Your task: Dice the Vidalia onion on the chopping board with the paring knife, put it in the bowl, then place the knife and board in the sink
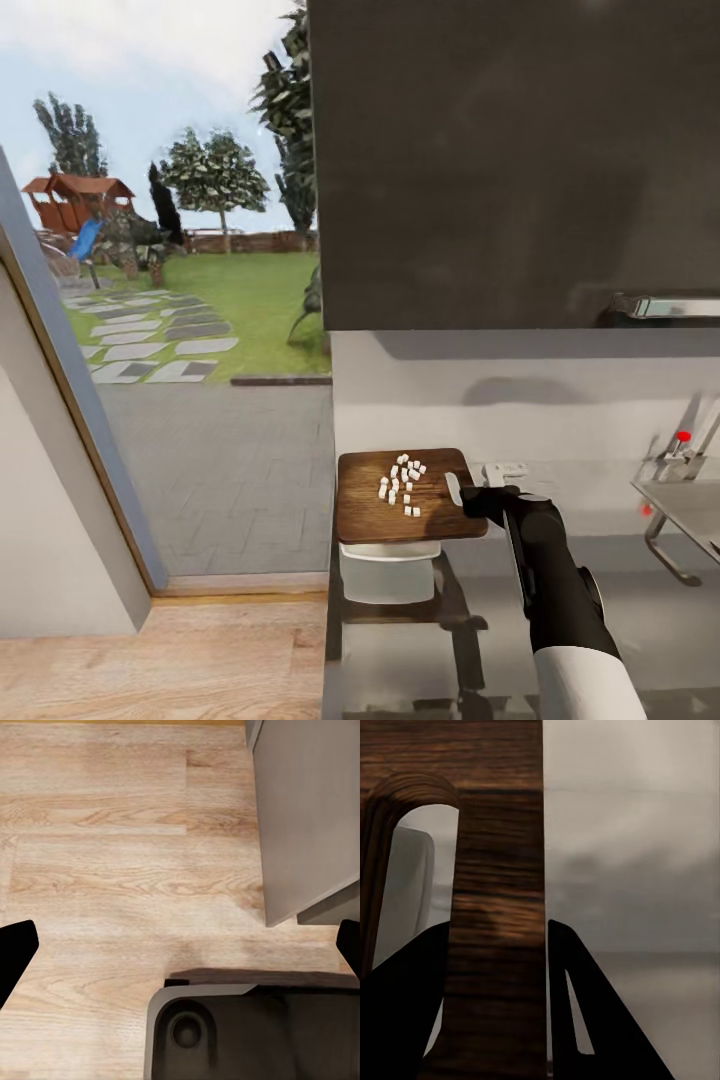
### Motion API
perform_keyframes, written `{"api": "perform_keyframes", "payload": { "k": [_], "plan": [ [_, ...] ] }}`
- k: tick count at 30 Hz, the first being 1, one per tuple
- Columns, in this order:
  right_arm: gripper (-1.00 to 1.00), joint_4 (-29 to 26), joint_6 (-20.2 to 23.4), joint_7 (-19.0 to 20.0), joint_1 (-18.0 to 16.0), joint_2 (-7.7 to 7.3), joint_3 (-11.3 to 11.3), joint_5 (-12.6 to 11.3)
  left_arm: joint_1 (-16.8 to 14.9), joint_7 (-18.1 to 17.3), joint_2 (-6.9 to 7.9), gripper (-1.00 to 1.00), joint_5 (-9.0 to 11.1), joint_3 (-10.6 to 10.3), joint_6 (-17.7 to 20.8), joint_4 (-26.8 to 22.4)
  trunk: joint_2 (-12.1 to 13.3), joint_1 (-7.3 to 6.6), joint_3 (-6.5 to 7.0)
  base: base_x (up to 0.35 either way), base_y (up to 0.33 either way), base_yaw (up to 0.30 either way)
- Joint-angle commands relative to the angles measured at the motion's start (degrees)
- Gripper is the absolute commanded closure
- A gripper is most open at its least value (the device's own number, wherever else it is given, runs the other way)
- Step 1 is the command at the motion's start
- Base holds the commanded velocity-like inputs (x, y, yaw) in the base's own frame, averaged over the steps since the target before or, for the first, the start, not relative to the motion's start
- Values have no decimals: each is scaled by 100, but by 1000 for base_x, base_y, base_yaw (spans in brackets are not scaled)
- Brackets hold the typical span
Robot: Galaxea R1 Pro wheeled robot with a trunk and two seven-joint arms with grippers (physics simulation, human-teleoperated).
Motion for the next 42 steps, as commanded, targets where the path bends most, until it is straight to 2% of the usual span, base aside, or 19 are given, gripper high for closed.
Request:
{"api": "perform_keyframes", "payload": {
  "k": [1, 23, 32, 42],
  "plan": [
    [100, -7, 12, 56, -3, 7, -15, 57, 1, 25, 9, -100, 55, -42, -12, -5, -6, 3, -4, 0, 0, 0],
    [100, -7, 10, 51, -1, -2, -18, 62, 1, 25, 8, -100, 48, -39, -9, -18, -6, 3, -4, 0, 0, 0],
    [100, -7, 10, -6, -2, -53, -44, 81, 1, 25, 8, -100, 47, -39, -8, -13, -6, 3, -4, 0, 0, 0],
    [100, -9, 22, -351, -4, -105, -50, 111, 1, 25, 8, -100, 47, -42, -8, -6, -6, 3, -4, 0, 0, 0]
  ]
}}
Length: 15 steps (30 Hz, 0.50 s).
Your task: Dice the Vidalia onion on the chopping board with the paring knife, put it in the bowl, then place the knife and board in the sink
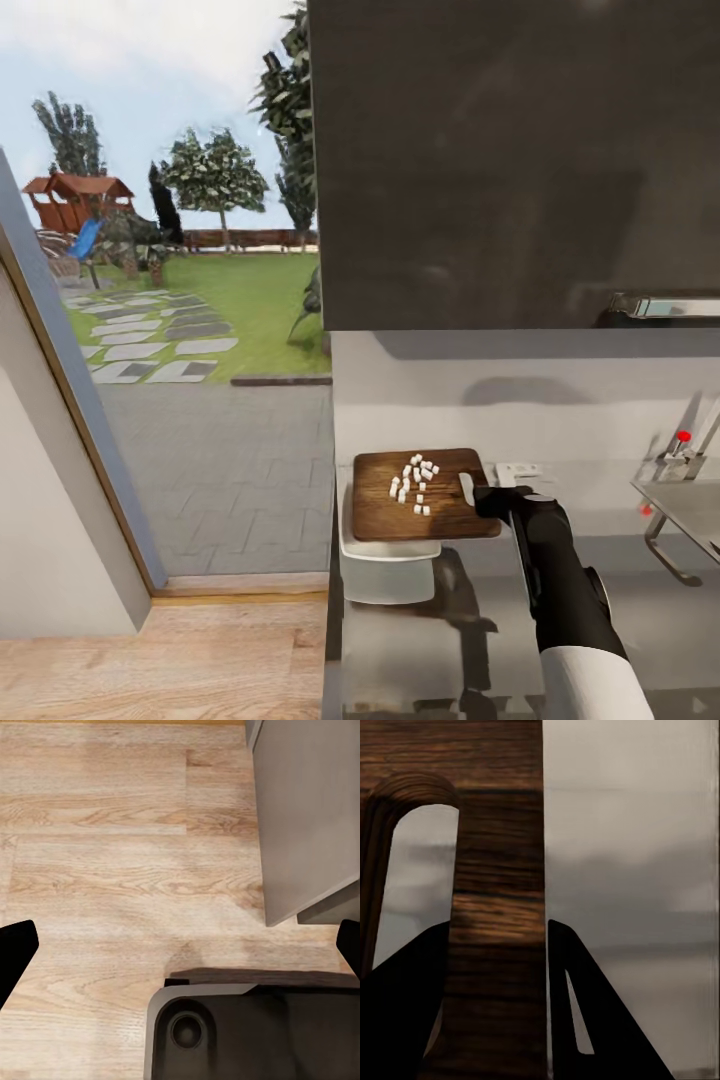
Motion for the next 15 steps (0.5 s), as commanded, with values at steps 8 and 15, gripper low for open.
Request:
{"api": "perform_keyframes", "payload": {
  "k": [8, 15],
  "plan": [
    [100, -13, 29, -250, -8, 4, 105, 40, 1, 25, 9, -100, 55, -47, -15, -3, -6, 3, -4, 0, 0, 0],
    [100, -7, 27, -471, -60, 10, 205, 33, 1, 25, 9, -100, 55, -49, -18, 5, -6, 3, -4, 0, 0, 0]
  ]
}}
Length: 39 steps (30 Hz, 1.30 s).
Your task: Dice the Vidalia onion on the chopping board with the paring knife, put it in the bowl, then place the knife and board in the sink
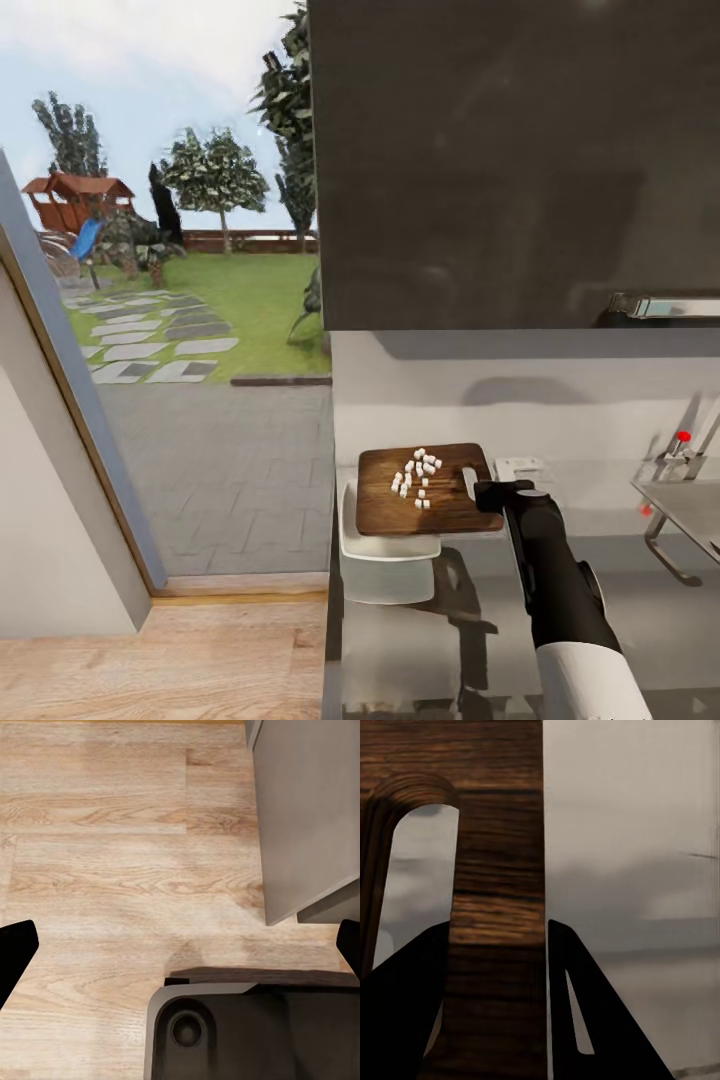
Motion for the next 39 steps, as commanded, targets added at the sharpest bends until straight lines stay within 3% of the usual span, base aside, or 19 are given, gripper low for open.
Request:
{"api": "perform_keyframes", "payload": {
  "k": [1, 5, 9, 12, 39],
  "plan": [
    [100, -5, 17, 47, -12, 7, -10, 60, 1, 25, 9, -100, 55, -43, -13, -6, -6, 3, -4, 0, 0, 0],
    [100, -4, 14, -15, -28, 14, 59, 65, 1, 25, 9, -100, 55, -44, -10, -6, -6, 3, -4, 0, 0, 0],
    [100, -9, 9, -346, -31, 17, 394, 63, 1, 25, 9, -100, 55, -42, -12, 23, -6, 3, -4, 0, 0, 0],
    [100, -12, 6, -485, -32, 24, 511, 59, 1, 25, 9, -100, 49, -40, -16, 75, -6, 3, -4, 0, 0, 0],
    [100, -135, 4, -656, -124, 27, 560, 81, 1, 25, 1, -100, 47, -43, -10, 95, -6, 3, -4, 0, 0, 0]
  ]
}}
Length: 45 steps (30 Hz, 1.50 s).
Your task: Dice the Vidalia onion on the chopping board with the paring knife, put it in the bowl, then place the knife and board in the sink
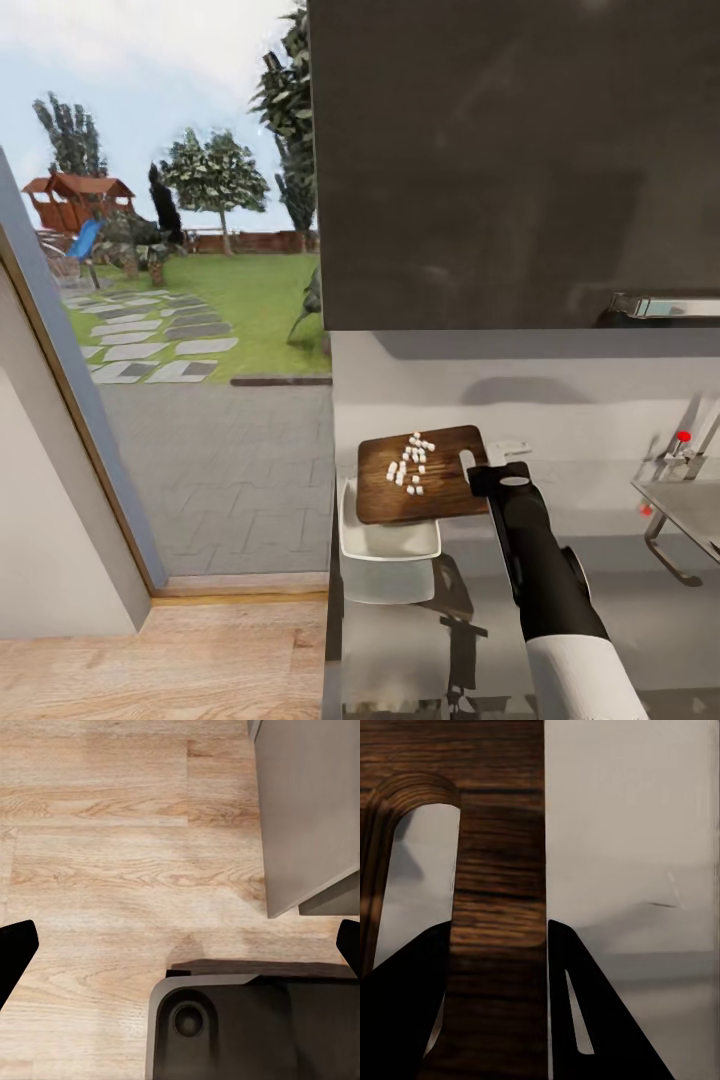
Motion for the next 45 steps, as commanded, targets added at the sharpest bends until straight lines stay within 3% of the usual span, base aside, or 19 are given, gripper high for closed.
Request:
{"api": "perform_keyframes", "payload": {
  "k": [1, 25, 31, 45],
  "plan": [
    [100, -4, 20, -5, -14, 5, -7, 15, 1, 25, 9, -100, 57, -45, -17, -4, -6, 3, -4, 0, 0, 0],
    [100, -2, -220, -44, -43, 5, 10, 12, 1, 25, 9, -100, 59, -46, -15, 7, -6, 3, -4, 0, 0, 0],
    [100, 24, -627, -46, -43, 9, 10, -3, 1, 25, 9, -100, 59, -46, -14, 7, -6, 3, -4, 0, 0, 0],
    [100, 104, -929, -44, -52, 9, 10, -6, 1, 25, 9, -100, 60, -46, -15, 7, -6, 3, -4, 0, 0, 0]
  ]
}}
